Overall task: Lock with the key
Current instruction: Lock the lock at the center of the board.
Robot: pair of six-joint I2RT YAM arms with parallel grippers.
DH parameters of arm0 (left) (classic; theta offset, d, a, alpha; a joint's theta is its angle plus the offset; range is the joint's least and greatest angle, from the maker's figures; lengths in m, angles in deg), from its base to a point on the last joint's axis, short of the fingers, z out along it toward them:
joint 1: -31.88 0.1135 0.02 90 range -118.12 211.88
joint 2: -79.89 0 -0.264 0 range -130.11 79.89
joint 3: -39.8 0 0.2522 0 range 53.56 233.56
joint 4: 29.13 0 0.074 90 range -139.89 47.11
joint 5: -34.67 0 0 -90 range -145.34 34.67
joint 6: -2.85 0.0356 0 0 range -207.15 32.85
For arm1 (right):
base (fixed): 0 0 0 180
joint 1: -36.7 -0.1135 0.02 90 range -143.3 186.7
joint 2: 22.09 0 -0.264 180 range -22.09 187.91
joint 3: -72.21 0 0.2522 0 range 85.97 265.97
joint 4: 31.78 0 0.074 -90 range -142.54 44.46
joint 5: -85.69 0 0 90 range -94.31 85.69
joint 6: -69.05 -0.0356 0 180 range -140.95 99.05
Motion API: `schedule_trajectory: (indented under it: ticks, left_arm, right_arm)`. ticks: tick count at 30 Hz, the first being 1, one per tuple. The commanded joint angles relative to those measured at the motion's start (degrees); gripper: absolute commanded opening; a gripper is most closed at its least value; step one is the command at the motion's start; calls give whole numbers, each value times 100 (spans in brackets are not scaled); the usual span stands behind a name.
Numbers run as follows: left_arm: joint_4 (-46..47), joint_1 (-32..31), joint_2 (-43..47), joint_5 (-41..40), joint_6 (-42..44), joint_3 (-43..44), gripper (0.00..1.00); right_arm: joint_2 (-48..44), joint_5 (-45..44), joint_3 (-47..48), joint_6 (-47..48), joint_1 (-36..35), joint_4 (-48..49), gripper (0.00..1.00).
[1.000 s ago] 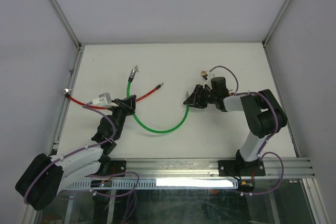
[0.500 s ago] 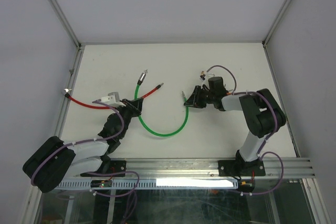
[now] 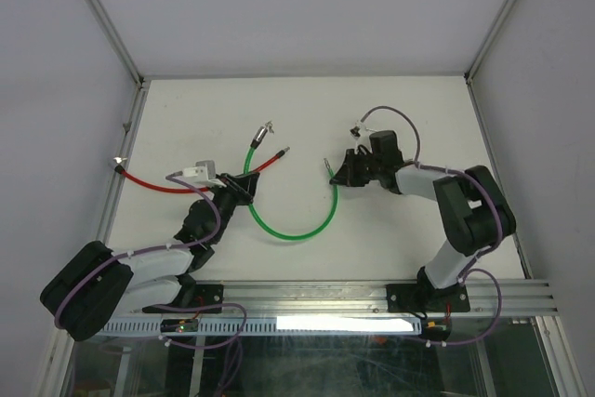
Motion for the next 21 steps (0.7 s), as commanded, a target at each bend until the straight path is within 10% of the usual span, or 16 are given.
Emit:
schedule_trajectory:
  ticks: [1, 21]
  left_arm:
    - [734, -55, 240, 835, 390, 356, 0]
    - [681, -43, -616, 4059, 1437, 1829, 0]
  right_arm:
    - [-1121, 452, 263, 1193, -32, -234, 0]
    - [-3704, 2065, -572, 2131, -78, 501, 0]
